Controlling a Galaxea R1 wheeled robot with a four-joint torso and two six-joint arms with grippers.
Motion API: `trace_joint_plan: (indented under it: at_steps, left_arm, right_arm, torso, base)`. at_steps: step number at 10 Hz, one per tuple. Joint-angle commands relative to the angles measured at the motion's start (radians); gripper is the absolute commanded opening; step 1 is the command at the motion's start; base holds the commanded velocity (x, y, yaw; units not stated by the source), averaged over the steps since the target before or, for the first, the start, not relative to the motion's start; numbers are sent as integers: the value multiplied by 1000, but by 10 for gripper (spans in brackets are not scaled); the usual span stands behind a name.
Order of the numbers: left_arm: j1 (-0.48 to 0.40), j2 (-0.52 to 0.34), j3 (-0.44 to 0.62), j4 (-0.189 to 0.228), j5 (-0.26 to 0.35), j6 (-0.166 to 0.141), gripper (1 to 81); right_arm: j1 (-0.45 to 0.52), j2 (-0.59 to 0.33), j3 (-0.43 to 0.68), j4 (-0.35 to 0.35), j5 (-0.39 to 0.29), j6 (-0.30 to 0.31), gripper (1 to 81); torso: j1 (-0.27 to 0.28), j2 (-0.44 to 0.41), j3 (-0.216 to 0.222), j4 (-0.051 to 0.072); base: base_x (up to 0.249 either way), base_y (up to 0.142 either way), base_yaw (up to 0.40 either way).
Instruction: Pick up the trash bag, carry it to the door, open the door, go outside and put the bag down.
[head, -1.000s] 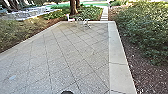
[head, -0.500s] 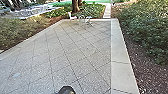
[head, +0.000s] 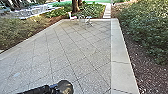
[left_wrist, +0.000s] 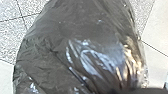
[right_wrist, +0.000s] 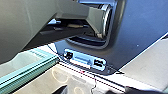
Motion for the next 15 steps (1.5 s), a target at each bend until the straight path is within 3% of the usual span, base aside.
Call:
trace_joint_plan:
  at_steps: [1, 3, 4, 8, 9, 10, 12, 13, 15]
  left_arm:
    - [-192, -84, -56, -20, 120, 2, 10]
    - [-193, -84, -56, -18, 122, 2, 10]
    - [-192, -82, -54, -18, 122, 2, 811]
    - [-161, -70, -51, -15, 137, 6, 811]
    - [-114, -50, -53, -11, 138, 15, 811]
    - [-55, -18, -56, 6, 129, 20, 811]
    - [84, 36, -64, 81, 74, 20, 811]
    - [150, 63, -68, 129, 34, 20, 811]
    - [273, 94, -68, 192, -16, 20, 811]
  right_arm:
    - [2, 27, 17, -4, -71, -5, 811]
    - [2, 27, 17, -5, -71, -5, 811]
    - [1, 27, 16, -7, -71, -5, 811]
    - [1, 27, 13, -4, -70, -5, 811]
    - [1, 28, 13, -2, -70, -5, 811]
    - [2, 28, 13, -2, -70, -5, 811]
    - [1, 28, 13, -1, -70, -5, 811]
    - [2, 27, 13, -1, -70, -3, 811]
    - [1, 27, 13, -1, -70, -2, 811]
  torso:
    - [0, 0, 0, 0]
    - [0, 0, 0, 0]
    - [0, 0, 0, 0]
    - [0, 0, 0, 0]
    - [0, 0, 75, 0]
    - [0, 0, 99, 0]
    - [0, 0, 132, 0]
    - [0, 1, 165, 21]
    - [0, 0, 216, 28]
  base:
    - [0, 0, 0]
    - [0, 0, 0]
    - [0, 0, 0]
    - [0, 0, 0]
    - [0, 0, 0]
    - [0, 0, 0]
    - [0, 0, 0]
    - [0, 0, 0]
    - [0, 0, 0]
